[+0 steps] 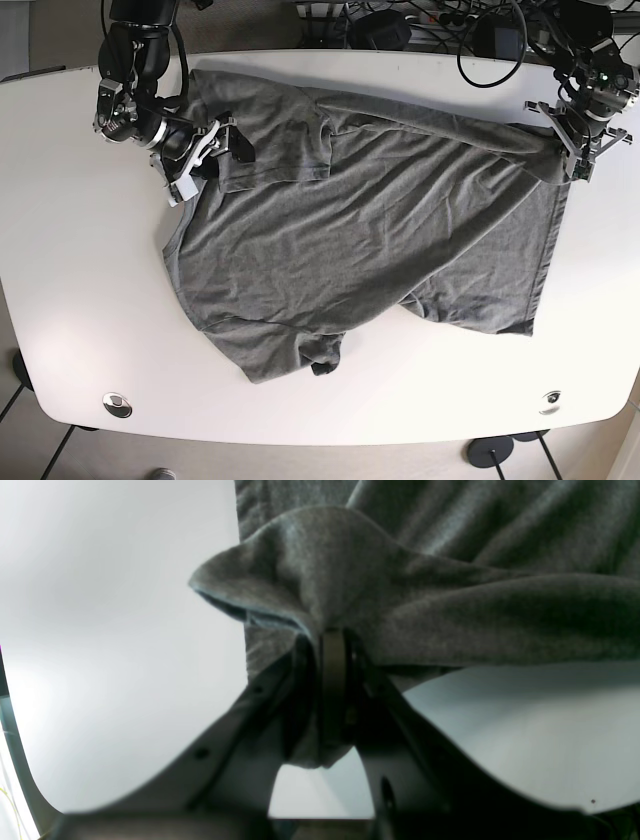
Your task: Fold the T-shirt properly
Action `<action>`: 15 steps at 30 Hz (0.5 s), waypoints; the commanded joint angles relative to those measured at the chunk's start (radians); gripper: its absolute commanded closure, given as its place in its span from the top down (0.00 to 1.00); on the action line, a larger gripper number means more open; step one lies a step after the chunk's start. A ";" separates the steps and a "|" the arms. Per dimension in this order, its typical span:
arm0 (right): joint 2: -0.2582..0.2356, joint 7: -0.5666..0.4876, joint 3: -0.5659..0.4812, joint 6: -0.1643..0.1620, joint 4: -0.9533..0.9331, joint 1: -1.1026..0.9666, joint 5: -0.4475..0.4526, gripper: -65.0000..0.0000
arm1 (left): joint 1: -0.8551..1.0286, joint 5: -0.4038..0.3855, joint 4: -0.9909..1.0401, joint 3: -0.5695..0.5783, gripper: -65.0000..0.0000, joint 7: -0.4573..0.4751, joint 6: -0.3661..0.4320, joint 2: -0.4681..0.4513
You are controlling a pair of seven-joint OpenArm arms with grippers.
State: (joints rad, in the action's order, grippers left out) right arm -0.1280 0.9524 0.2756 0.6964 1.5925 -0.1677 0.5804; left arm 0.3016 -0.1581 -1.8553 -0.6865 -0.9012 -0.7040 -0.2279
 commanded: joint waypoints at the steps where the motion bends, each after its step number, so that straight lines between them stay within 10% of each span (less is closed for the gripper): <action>1: -0.012 0.004 0.004 0.002 0.055 -0.023 0.006 0.68 | -0.003 -0.007 -0.016 -0.005 0.00 0.011 0.006 -0.015; 15: -0.006 0.006 0.003 0.002 0.161 -0.094 0.010 0.68 | -0.008 -0.010 0.053 -0.003 0.00 0.011 0.006 -0.015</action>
State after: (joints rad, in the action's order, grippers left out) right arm -0.1272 0.9737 0.2752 0.6956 1.7321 -0.2710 0.5697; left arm 0.2970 -0.1581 -1.7874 -0.6861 -0.9012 -0.7040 -0.2276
